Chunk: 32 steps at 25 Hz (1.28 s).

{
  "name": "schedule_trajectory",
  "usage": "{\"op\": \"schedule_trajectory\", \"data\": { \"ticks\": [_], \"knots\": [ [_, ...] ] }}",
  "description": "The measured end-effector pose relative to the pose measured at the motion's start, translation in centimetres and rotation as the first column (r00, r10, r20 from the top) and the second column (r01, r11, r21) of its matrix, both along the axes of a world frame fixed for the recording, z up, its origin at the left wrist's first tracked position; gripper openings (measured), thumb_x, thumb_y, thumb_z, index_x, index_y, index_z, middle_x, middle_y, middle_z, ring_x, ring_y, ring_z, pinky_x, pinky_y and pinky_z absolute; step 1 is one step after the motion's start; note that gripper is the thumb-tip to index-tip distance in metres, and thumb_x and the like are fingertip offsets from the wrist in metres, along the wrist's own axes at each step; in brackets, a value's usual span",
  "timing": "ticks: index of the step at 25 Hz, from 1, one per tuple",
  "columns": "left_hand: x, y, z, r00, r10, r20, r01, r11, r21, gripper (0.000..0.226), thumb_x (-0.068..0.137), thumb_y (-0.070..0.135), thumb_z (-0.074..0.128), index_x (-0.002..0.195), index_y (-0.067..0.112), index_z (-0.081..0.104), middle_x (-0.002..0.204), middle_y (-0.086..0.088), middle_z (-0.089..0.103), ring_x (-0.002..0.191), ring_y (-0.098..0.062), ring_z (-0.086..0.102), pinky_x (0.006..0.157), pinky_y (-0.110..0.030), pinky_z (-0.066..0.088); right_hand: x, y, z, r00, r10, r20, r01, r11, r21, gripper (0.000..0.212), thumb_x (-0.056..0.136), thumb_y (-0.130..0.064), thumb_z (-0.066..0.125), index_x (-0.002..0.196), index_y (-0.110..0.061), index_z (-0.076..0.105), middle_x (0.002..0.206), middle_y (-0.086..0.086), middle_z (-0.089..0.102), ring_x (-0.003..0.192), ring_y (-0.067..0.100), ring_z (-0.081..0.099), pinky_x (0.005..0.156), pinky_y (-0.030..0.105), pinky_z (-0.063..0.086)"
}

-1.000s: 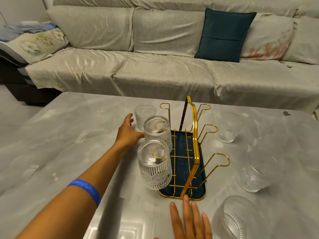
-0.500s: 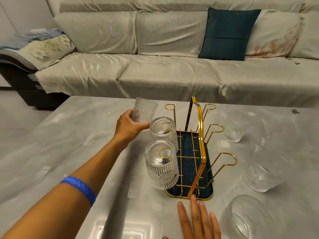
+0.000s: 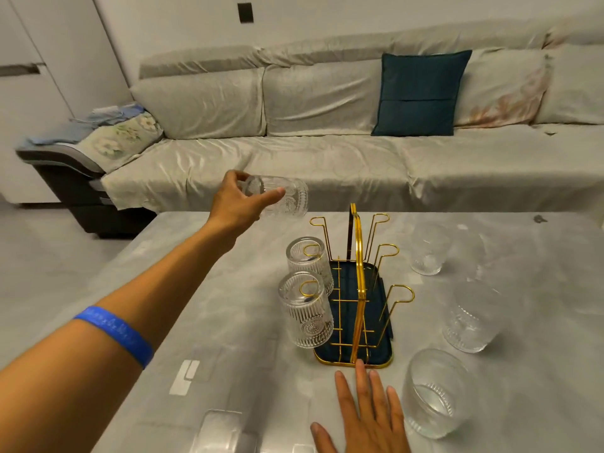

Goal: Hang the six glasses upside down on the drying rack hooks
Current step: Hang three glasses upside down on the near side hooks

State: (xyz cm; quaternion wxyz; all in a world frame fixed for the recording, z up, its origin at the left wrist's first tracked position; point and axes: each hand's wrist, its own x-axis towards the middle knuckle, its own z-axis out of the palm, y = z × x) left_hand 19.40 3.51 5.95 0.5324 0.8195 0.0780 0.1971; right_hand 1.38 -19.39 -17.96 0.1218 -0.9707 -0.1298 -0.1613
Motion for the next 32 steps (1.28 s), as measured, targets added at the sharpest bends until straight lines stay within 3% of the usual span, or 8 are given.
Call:
{"op": "schedule_trajectory", "data": {
  "ticks": [6,10,13,17,20,23,27,32],
  "knots": [
    [1.2,-2.7,0.1,0.998,-0.049,-0.03,0.054,0.979,0.196,0.062,0.066,0.035,0.089,0.113,0.021,0.049,0.092,0.008,0.057,0.078,-0.002,0.058,0.047,-0.009,0.045,0.4,-0.1,-0.3,0.999,-0.007,0.049,0.009,0.999,-0.047,0.083,0.079,-0.079,0.015,0.127,-0.018,0.041,0.158,0.008,-0.016,0.143,0.034,0.001,0.11,0.046,0.002],
    [2.7,-4.3,-0.9,0.993,-0.044,-0.109,0.07,0.964,0.256,0.067,0.065,0.031,0.09,0.117,0.02,0.05,0.108,-0.007,0.061,0.09,-0.022,0.062,0.074,-0.039,0.058,0.7,-0.1,-0.1,0.997,-0.029,0.076,0.036,0.996,-0.083,0.089,0.079,-0.08,0.012,0.144,-0.019,0.022,0.158,0.01,-0.016,0.142,0.03,-0.012,0.108,0.048,0.006],
    [3.8,-5.3,-1.8,0.984,-0.064,-0.168,0.109,0.955,0.276,0.065,0.064,0.027,0.09,0.114,0.021,0.051,0.109,-0.01,0.063,0.092,-0.026,0.063,0.079,-0.044,0.058,0.9,-0.2,-0.4,0.997,-0.045,0.066,0.054,0.989,-0.138,0.085,0.079,-0.08,0.011,0.129,-0.017,0.038,0.157,0.018,0.007,0.142,0.034,-0.009,0.108,0.048,0.007],
    [4.7,-6.2,-3.0,0.972,-0.089,-0.217,0.158,0.931,0.328,0.066,0.061,0.023,0.091,0.114,0.019,0.052,0.109,-0.011,0.064,0.092,-0.028,0.063,0.081,-0.046,0.058,0.9,-0.4,-0.2,0.999,-0.048,-0.012,0.045,0.978,-0.206,0.082,0.077,-0.081,0.012,0.119,-0.018,0.044,0.15,0.023,0.008,0.126,0.042,0.031,0.109,0.048,0.007],
    [5.2,-6.8,-3.8,0.959,-0.099,-0.264,0.193,0.913,0.36,0.068,0.06,0.021,0.091,0.116,0.018,0.053,0.111,-0.012,0.064,0.092,-0.029,0.063,0.081,-0.048,0.058,1.2,-0.4,-0.5,0.998,-0.054,0.024,0.057,0.977,-0.208,0.083,0.077,-0.081,0.011,0.12,-0.018,0.044,0.149,0.018,0.016,0.139,0.044,0.007,0.103,0.049,0.014],
    [5.7,-7.2,-4.3,0.952,-0.102,-0.289,0.213,0.899,0.384,0.064,0.06,0.022,0.091,0.114,0.017,0.056,0.11,-0.012,0.064,0.091,-0.029,0.064,0.082,-0.048,0.058,1.3,-0.3,-0.8,0.996,-0.058,0.064,0.071,0.972,-0.225,0.083,0.079,-0.08,0.007,0.121,-0.018,0.043,0.156,0.023,-0.004,0.138,0.046,0.005,0.103,0.049,0.013],
    [6.5,-7.2,-4.0,0.939,-0.107,-0.326,0.236,0.891,0.388,0.063,0.061,0.024,0.091,0.115,0.016,0.059,0.114,-0.012,0.065,0.096,-0.029,0.063,0.086,-0.048,0.056,1.3,-0.4,-0.5,0.997,-0.063,0.049,0.073,0.965,-0.252,0.087,0.079,-0.079,0.006,0.128,-0.014,0.036,0.15,0.016,0.022,0.141,0.04,-0.008,0.104,0.05,0.012],
    [6.8,-7.1,-4.0,0.926,-0.105,-0.361,0.255,0.882,0.397,0.063,0.062,0.023,0.09,0.116,0.016,0.057,0.115,-0.013,0.065,0.095,-0.029,0.063,0.086,-0.048,0.056,1.0,-0.6,0.1,0.998,-0.064,0.008,0.064,0.969,-0.241,0.086,0.08,-0.076,0.001,0.134,-0.015,0.03,0.156,0.022,-0.005,0.141,0.04,-0.013,0.103,0.051,0.012]
  ]
}}
